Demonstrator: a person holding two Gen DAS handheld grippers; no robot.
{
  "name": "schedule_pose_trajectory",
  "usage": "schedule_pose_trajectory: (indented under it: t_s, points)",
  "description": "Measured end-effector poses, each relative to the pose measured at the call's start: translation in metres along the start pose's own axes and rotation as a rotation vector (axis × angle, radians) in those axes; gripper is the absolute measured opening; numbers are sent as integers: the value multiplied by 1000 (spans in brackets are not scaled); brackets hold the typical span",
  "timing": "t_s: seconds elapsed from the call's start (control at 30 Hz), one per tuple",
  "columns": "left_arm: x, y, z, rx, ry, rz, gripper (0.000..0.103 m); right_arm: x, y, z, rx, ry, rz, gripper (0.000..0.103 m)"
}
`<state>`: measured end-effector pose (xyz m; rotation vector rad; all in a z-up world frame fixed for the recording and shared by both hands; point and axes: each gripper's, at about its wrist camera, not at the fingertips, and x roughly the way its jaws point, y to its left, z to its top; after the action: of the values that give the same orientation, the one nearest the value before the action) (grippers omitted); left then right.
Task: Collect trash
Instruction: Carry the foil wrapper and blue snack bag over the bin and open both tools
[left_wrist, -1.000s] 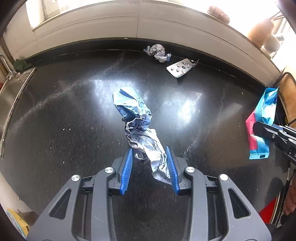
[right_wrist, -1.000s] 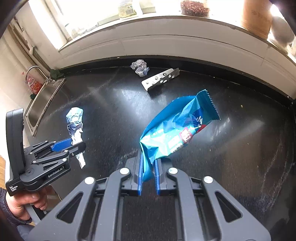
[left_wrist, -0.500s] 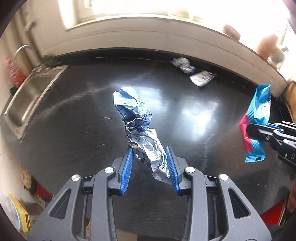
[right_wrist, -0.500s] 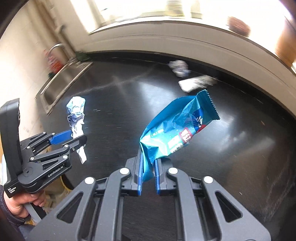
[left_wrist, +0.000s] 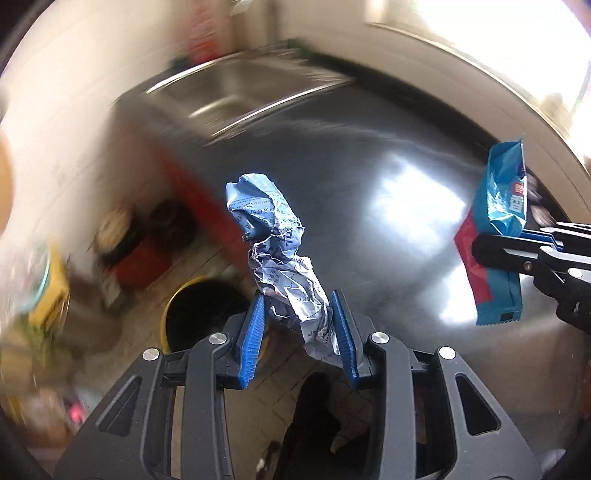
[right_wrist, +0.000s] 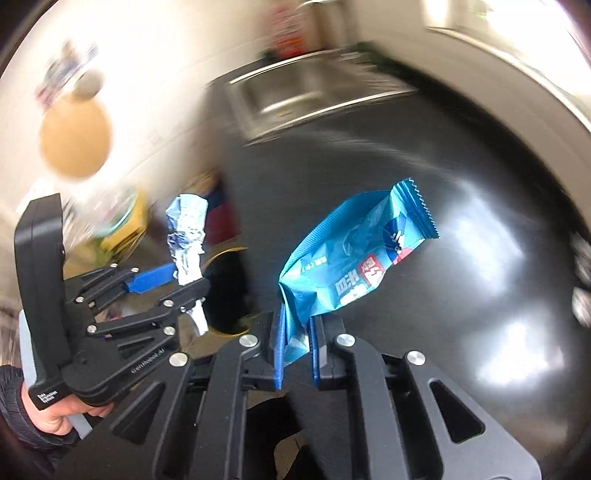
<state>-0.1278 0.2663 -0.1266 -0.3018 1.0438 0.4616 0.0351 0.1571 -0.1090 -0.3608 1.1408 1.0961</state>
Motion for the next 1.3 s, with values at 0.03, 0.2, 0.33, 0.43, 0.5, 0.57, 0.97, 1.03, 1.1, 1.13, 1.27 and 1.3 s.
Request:
schedule_pose_trajectory:
  t_s: [0.03,0.2,0.33,0.43,0.5,0.57,0.97,1.03,1.1,1.13,1.27,1.3]
  points:
    - [2,19,-8,-44,11,10,36,10,13,5,-29,16,20,11]
    - [20,98,-47,-221,59,32,36,79,80,25,-154,139,136,11]
    - [44,135,-70,-291,74,26,36,137,113,39,-203,237,179,11]
    - [71,155,-83,-345,80,-12,36,176,125,45,-214,300,186,11]
    - [92,163,-87,-366,84,-34,36,197,130,48,-241,329,174,11]
    - [109,166,-90,-365,90,-42,36,219,135,52,-270,362,159,11]
    - [152,185,-99,-425,114,-68,72,267,134,72,-291,425,162,68]
    - [153,187,-99,-426,122,-62,73,267,135,72,-298,435,169,68]
    - [151,186,-98,-416,121,-58,74,267,134,72,-301,436,163,68]
    - [151,186,-97,-412,120,-55,75,266,133,71,-301,439,163,68]
    - [148,186,-96,-407,119,-48,76,263,129,72,-290,423,146,68]
    - [147,185,-95,-405,119,-49,77,260,129,72,-283,420,145,68]
